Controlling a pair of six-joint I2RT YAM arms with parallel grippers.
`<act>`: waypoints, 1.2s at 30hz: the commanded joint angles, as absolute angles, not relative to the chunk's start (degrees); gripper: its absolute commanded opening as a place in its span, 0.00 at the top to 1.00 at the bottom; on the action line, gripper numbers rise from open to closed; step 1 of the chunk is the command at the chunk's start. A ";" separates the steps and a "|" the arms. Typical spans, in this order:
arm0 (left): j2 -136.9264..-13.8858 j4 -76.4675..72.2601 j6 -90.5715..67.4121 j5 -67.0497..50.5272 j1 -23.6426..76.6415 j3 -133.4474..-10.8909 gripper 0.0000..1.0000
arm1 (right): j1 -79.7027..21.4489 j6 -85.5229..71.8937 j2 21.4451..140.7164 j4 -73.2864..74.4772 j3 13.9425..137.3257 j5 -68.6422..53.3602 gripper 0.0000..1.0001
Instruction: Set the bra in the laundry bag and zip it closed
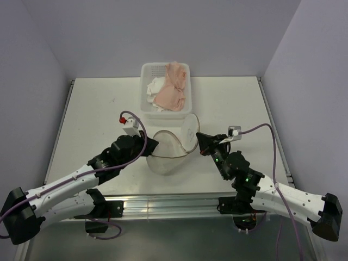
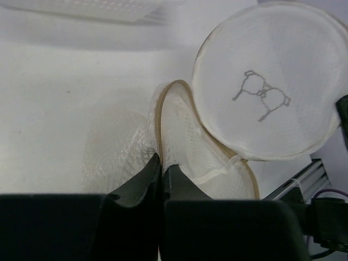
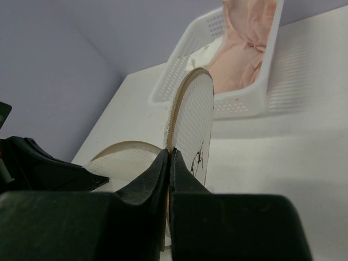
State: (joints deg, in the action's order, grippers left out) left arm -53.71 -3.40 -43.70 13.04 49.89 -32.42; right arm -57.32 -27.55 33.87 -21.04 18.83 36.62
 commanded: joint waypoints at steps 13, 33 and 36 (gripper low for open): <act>-54.05 6.76 -45.27 18.28 49.66 -29.26 0.69 | -56.69 -32.52 40.78 -25.05 19.78 30.85 1.00; -50.53 19.42 -42.89 17.41 49.66 -39.02 1.00 | -55.02 -43.15 32.17 -10.12 15.04 34.98 0.95; -52.29 21.27 -41.84 17.49 49.66 -39.99 0.90 | -55.02 -45.26 31.38 -7.92 13.72 34.37 0.91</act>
State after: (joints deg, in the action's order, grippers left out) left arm -51.27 19.27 -43.66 17.87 49.82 -36.97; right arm -55.33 -42.02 32.34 -11.22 14.94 32.58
